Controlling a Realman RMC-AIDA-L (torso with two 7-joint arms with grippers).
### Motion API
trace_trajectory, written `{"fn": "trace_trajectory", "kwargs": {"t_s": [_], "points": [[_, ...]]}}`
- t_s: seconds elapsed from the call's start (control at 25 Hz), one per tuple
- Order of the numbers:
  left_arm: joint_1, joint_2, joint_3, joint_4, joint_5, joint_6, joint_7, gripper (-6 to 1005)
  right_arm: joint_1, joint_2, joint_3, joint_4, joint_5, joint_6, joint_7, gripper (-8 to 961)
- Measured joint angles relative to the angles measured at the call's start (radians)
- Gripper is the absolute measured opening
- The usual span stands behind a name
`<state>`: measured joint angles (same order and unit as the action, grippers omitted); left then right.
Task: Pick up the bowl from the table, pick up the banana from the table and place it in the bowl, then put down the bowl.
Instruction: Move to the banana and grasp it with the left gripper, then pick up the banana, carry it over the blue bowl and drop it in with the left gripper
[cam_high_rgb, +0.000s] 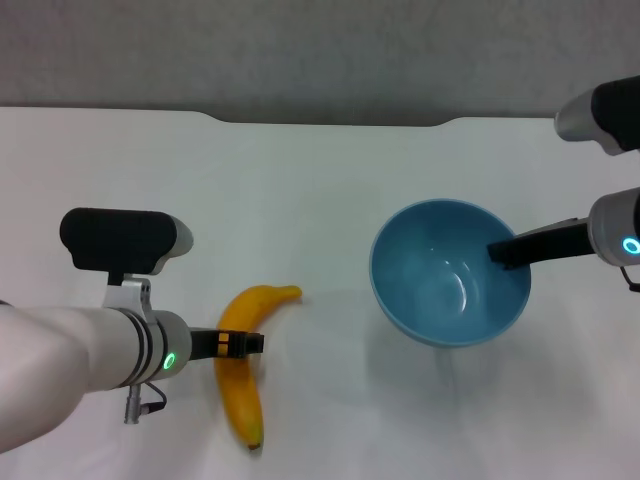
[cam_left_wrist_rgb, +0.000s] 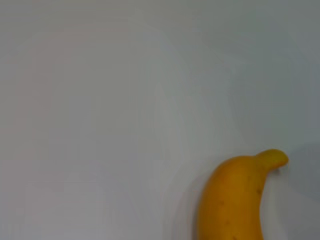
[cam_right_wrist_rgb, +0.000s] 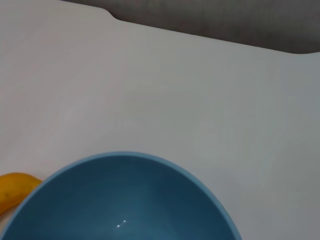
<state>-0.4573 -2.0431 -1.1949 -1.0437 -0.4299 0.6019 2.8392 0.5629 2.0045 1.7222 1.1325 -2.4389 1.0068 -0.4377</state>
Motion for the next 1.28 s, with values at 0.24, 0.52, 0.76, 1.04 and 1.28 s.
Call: {"fn": "trace_trajectory", "kwargs": {"t_s": [0.24,0.52,0.76,1.04,1.28], "points": [[0.0,0.0,0.0,0.009,0.002,-0.007,0.001,767,-0.003,-0.001,0.003,0.001,0.0,0.001,-0.002,64],[-0.003,0.0,0.0,0.024,-0.001,-0.007,-0.001,751,-0.003,-0.001,0.003,0.001,0.0,0.001,-0.002,67],[-0.004,0.0,-0.005,0.022,-0.003,-0.009,-0.004,540,-0.006,-0.001,0.004,0.004,0.0,-0.001,-0.002,69],[0.001,0.002,-0.01,0.015,-0.004,-0.023,-0.001,534,-0.016,-0.001,0.003,0.006,0.0,-0.008,-0.002,72],[0.077,0.01,-0.087,-0.12,0.065,0.004,0.002,545,-0.027,0.0,0.0,-0.003,0.0,-0.016,-0.002,74]]}}
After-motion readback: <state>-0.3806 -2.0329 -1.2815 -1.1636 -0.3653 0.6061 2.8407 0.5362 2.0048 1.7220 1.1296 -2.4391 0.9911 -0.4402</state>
